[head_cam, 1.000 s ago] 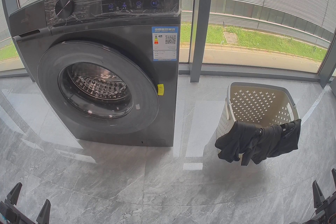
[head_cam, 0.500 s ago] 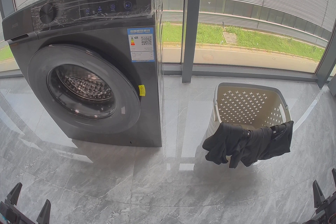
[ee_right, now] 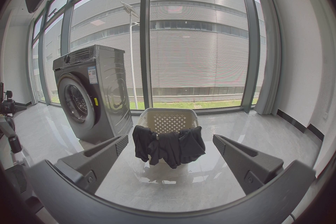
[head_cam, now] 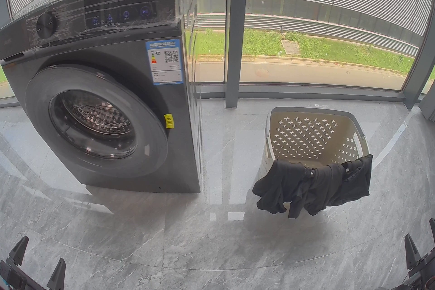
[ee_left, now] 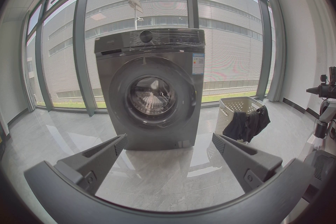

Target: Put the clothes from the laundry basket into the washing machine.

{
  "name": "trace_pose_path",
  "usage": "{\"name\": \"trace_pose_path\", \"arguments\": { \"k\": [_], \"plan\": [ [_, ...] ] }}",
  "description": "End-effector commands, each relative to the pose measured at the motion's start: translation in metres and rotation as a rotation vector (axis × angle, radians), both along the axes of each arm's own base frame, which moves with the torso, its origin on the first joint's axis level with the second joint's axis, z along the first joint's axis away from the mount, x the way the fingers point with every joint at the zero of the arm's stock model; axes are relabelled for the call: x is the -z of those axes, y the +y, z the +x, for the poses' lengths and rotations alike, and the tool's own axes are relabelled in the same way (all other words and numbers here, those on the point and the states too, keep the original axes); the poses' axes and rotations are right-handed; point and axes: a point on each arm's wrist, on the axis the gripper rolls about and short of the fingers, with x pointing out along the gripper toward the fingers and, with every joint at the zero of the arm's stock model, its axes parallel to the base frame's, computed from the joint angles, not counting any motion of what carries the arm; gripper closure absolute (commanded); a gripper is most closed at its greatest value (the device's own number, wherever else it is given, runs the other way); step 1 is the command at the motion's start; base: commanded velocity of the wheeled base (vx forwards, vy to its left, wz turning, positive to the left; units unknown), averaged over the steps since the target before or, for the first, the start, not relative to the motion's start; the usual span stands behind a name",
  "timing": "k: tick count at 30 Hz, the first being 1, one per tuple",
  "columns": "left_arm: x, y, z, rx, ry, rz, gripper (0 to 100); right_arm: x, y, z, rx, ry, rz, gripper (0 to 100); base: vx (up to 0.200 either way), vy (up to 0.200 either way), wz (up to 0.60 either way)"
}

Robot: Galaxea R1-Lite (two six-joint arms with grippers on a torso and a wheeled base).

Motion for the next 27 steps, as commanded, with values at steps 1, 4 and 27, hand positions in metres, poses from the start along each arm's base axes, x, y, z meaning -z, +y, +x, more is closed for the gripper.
{"name": "trace_pose_path", "arguments": {
  "k": [1,4,27],
  "plan": [
    [0.0053,0.0,0.0,-0.001,0.0,0.0,0,0.0048,0.0,0.0001,0.0,0.001,0.0,0,0.0,0.0,0.0],
    [0.0053,0.0,0.0,0.001,0.0,0.0,0,0.0048,0.0,0.0001,0.0,0.001,0.0,0,0.0,0.0,0.0],
    [0.0053,0.0,0.0,-0.001,0.0,0.0,0,0.0048,0.0,0.0001,0.003,0.001,0.0,0,0.0,-0.165,0.0]
  ]
}}
